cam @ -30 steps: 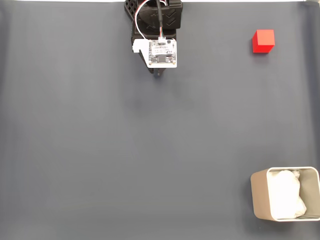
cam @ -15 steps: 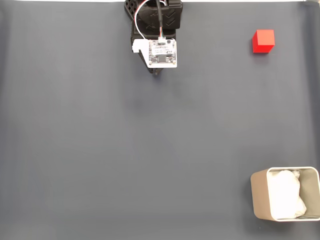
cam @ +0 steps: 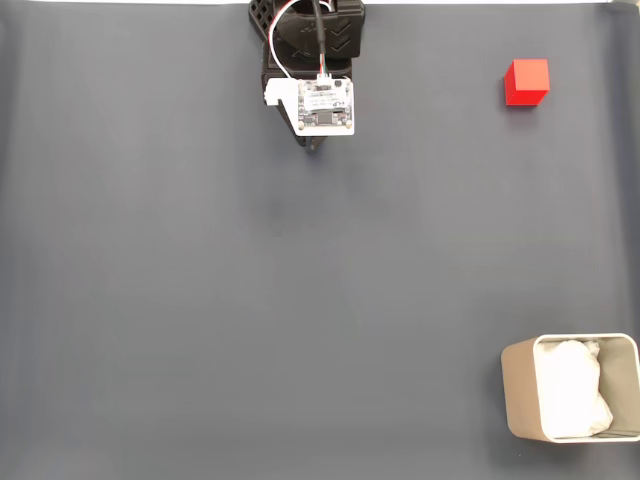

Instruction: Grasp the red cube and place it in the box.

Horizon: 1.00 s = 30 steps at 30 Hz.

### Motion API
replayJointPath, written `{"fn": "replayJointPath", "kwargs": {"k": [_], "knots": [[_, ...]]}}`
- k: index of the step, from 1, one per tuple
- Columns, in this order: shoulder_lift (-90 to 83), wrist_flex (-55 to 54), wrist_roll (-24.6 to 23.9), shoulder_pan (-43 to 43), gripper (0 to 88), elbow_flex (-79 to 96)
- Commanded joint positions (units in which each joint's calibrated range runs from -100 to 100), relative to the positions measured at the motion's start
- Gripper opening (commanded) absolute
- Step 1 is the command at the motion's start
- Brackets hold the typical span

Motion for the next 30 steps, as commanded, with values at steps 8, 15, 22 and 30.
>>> {"fn": "replayJointPath", "kwargs": {"k": [8,15,22,30], "knots": [[0.0,0.0,0.0,0.5,0.0,0.5],[0.5,-7.4,0.4,0.7,0.0,0.5],[2.6,-14.9,0.6,0.9,0.0,-0.5],[5.4,-20.6,0.3,0.5,0.0,-3.9]]}}
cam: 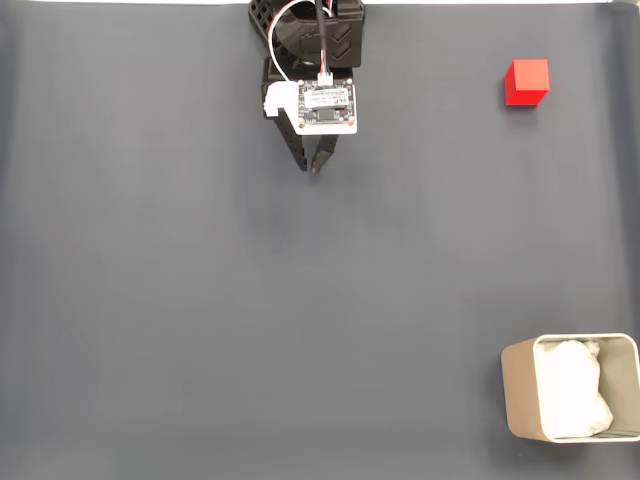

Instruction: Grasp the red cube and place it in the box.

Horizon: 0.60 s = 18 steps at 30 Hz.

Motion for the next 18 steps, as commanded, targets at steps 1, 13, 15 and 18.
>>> {"fn": "replayJointPath", "kwargs": {"k": [1,13,15,18], "knots": [[1.2,-2.8,0.0,0.2,0.0,-2.8],[5.5,-9.2,0.2,0.2,0.0,-9.7],[6.5,-9.9,0.3,0.2,0.0,-10.9],[8.7,-10.9,0.4,0.2,0.0,-13.3]]}}
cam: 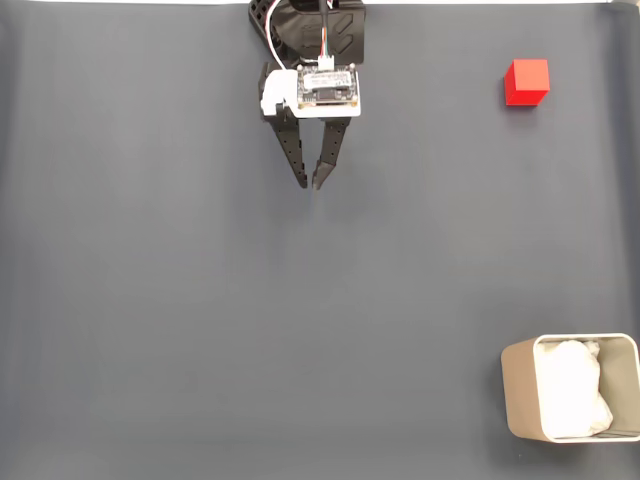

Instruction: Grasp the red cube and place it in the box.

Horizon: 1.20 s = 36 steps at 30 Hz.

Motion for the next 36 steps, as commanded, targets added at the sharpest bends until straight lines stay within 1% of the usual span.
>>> {"fn": "replayJointPath", "kwargs": {"k": [1,14,25,30,36], "knots": [[2.6,-2.0,0.3,0.1,0.0,-5.8],[17.5,-2.4,-1.0,-0.2,0.0,-22.3],[28.0,-1.0,-1.6,-2.1,0.0,-36.6],[32.2,1.1,-1.7,-3.7,0.0,-42.6],[37.0,4.7,-1.4,-8.1,0.0,-49.7]]}}
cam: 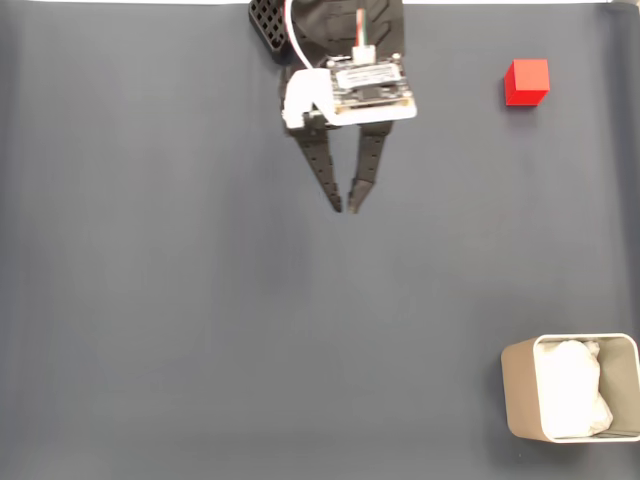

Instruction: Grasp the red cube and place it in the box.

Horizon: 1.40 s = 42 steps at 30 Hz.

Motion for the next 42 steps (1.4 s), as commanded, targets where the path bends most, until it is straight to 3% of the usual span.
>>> {"fn": "replayJointPath", "kwargs": {"k": [1,42], "knots": [[2.8,2.0,-0.1,-3.5,0.0,-7.6],[10.3,10.3,-0.5,-49.0,0.2,-12.4]]}}
